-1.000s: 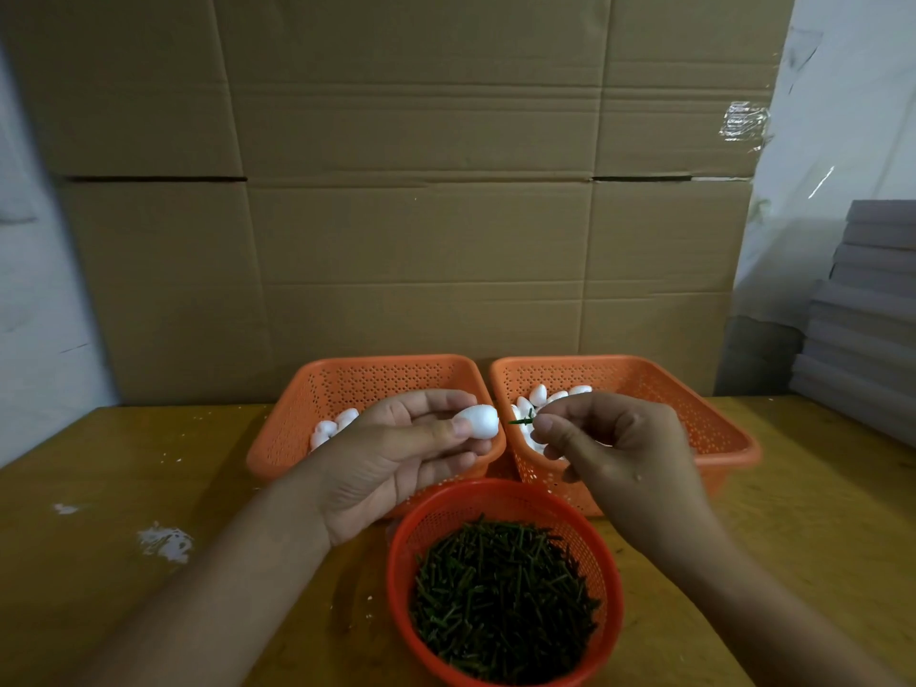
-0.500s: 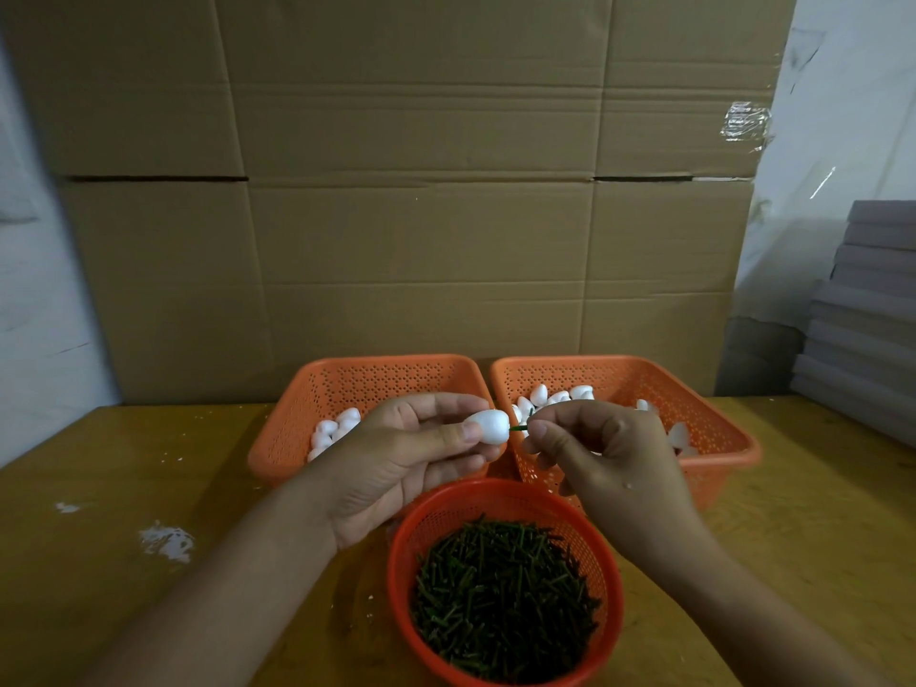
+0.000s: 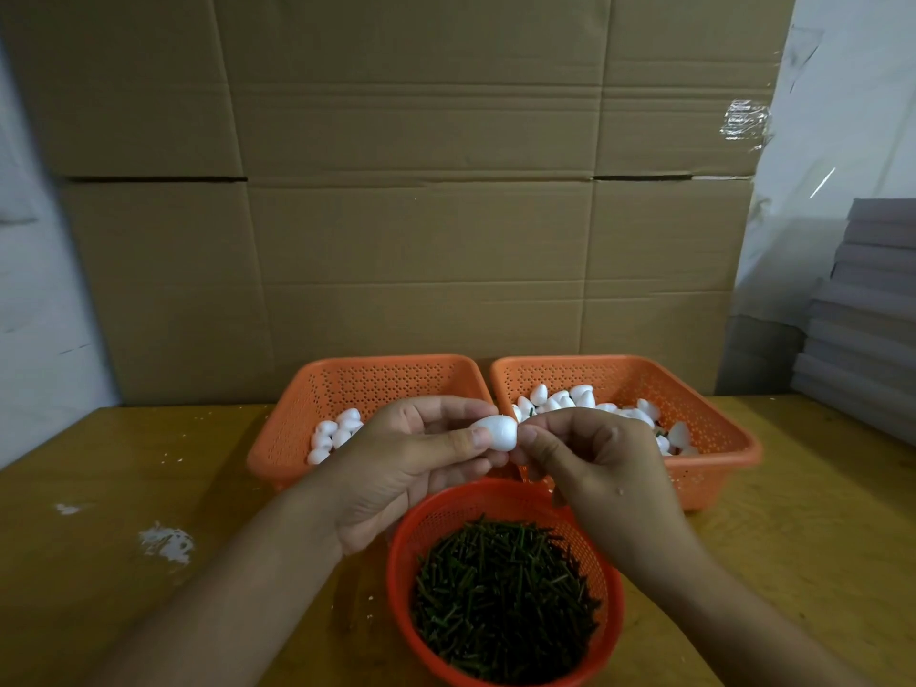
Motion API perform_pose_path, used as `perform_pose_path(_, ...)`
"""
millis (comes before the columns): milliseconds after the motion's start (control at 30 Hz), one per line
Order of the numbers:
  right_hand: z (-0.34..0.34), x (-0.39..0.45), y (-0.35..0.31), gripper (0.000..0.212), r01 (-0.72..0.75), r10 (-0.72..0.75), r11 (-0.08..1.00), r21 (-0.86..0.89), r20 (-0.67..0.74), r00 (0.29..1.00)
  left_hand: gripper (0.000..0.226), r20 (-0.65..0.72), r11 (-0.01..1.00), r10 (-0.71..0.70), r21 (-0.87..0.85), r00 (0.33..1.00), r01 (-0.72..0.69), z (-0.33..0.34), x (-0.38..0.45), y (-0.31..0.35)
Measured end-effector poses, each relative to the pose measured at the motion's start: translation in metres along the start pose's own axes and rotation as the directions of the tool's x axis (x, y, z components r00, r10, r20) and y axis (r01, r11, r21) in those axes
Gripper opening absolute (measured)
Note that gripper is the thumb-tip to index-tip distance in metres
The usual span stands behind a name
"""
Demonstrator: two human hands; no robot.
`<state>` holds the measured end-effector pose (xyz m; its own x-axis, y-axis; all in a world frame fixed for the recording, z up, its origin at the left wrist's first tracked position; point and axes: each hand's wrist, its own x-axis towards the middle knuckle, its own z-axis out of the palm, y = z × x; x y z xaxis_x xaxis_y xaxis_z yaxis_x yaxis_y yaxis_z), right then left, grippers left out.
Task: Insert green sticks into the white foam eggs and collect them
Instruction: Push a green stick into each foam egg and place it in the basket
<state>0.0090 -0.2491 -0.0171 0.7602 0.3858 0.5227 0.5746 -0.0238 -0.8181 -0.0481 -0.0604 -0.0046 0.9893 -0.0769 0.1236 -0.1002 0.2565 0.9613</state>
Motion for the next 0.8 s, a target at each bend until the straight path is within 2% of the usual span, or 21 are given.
perform_pose_path(200, 0.002, -0.001, -0.002, 0.020, -0.099, 0.096, 0.993, 0.059, 0.056, 0.994, 0.027, -0.062, 0.992, 0.059, 0.114, 0.996, -0.052, -0.004, -0.001, 0.005)
perform_pose_path(400, 0.010, -0.004, -0.004, 0.014, -0.233, 0.216, 0.961, 0.148, 0.120, 0.969, 0.042, -0.095, 0.979, 0.091, 0.190, 0.991, -0.072, 0.001, -0.002, 0.004)
perform_pose_path(600, 0.014, -0.009, -0.004, 0.013, -0.329, 0.298, 0.911, 0.248, 0.154, 0.942, 0.038, -0.099, 0.978, 0.094, 0.197, 0.991, -0.073, 0.004, -0.001, 0.003)
perform_pose_path(800, 0.014, -0.009, -0.005, 0.014, -0.325, 0.289, 0.911, 0.254, 0.170, 0.942, 0.030, -0.083, 0.978, 0.088, 0.196, 0.993, -0.071, 0.004, -0.002, 0.003)
